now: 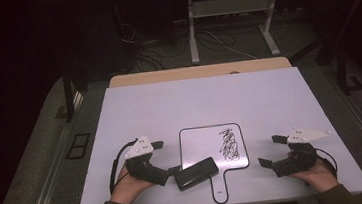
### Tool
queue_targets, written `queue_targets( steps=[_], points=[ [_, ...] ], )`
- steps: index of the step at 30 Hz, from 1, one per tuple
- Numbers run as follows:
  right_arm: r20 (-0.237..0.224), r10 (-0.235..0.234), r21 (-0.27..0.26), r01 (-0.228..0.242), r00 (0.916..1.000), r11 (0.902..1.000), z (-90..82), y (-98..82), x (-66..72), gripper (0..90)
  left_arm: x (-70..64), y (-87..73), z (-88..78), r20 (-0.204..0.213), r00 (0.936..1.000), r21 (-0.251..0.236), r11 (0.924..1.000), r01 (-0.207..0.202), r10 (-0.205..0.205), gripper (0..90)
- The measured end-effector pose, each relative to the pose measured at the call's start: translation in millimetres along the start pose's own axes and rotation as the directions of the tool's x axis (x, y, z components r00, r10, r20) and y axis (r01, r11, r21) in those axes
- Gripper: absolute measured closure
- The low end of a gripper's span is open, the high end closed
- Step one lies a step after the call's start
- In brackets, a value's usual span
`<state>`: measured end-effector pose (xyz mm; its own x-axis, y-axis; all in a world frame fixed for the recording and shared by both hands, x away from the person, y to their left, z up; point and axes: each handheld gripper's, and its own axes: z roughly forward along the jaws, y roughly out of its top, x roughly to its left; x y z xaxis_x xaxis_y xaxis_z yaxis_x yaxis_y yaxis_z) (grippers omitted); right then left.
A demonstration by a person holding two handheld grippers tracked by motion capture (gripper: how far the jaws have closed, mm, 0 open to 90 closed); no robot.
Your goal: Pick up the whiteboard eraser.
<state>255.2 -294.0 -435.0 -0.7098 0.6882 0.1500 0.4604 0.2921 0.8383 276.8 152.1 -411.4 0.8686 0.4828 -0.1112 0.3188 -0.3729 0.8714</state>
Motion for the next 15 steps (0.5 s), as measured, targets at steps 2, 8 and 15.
queue_targets(
  steps=[2, 8, 15],
  points=[
    [0.0, 0.0, 0.0, 0.0, 1.0, 1.0, 0.2, -0.2, 0.0, 0.0, -0.9, 0.4, 0.6, 0.002, 1.0, -0.002, 1.0, 0.0, 0.0, 0.0],
    [-0.002, 0.002, 0.0, -0.002, 1.0, 1.0, 0.5, -0.3, -0.6, 0.0, -5.0, 3.6, 4.9, 0.015, 0.9999, -0.005, 1.0, -0.007, 0.007, 0.0],
    [-0.005, 0.001, 0.005, -0.001, 1.0, 1.0, 1.6, -0.7, 0.0, 0.0, -9.9, 6.3, 10.9, 0.037, 0.9992, -0.002, 0.9999, -0.013, 0.013, 0.0]
  ],
)
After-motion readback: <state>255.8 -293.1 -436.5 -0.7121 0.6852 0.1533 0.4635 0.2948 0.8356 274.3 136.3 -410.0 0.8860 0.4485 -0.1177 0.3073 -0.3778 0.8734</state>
